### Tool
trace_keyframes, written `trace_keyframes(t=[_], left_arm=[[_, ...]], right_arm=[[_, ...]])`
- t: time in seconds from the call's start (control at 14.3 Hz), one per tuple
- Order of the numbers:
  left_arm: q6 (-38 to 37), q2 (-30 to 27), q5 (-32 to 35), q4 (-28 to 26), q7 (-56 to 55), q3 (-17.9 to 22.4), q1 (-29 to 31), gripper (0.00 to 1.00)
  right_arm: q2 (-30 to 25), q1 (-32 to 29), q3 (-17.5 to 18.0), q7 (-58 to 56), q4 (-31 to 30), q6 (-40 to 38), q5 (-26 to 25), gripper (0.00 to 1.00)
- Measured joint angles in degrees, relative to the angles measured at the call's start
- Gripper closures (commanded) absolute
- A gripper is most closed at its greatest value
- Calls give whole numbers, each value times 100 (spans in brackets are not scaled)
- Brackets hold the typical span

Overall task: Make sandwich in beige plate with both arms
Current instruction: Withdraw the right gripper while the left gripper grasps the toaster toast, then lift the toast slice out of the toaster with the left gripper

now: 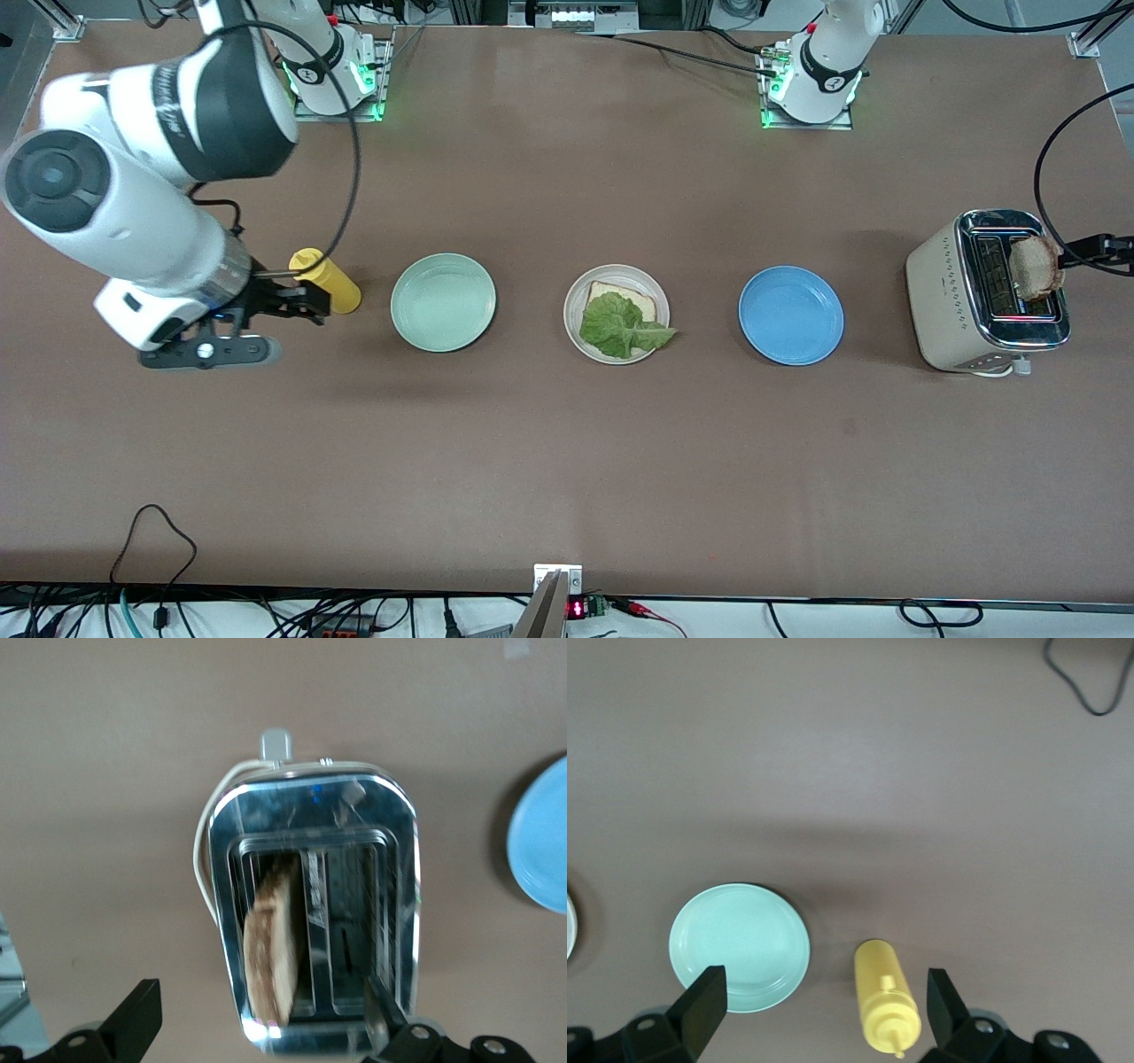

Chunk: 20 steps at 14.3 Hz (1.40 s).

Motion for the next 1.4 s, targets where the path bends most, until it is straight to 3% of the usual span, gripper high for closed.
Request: trace_keyframes(t=[0.14, 0.35, 0.63, 0.77, 1.19, 1.26, 1.4], left_arm=[[629, -135, 0, -527, 32, -2, 21, 2], [906, -312, 0, -1035, 178, -11, 228, 5], [1135, -373, 0, -1369, 314, -11, 462, 19], [1152, -373, 0, -1419, 314, -32, 462, 32], [1154, -339, -1, -1536, 312, -53, 462, 90], [1154, -336, -1, -1544, 314, -54, 462, 96], [1151, -337, -2, -1548, 315, -61, 461, 99]], right_arm=[[-130, -637, 495, 2, -1, -9, -127, 0], [-306, -1378, 909, 2, -3, -24, -167, 0], [-635, -2123, 1358, 2, -138, -73, -166, 0], [-984, -2187, 1389, 10, -471, -68, -166, 0], [-2282, -2106, 1492, 327, -1896, 166, -171, 0], [-2369, -2072, 1497, 380, -1983, 183, -173, 0], [-2427, -2049, 1494, 422, -2051, 223, -186, 0]])
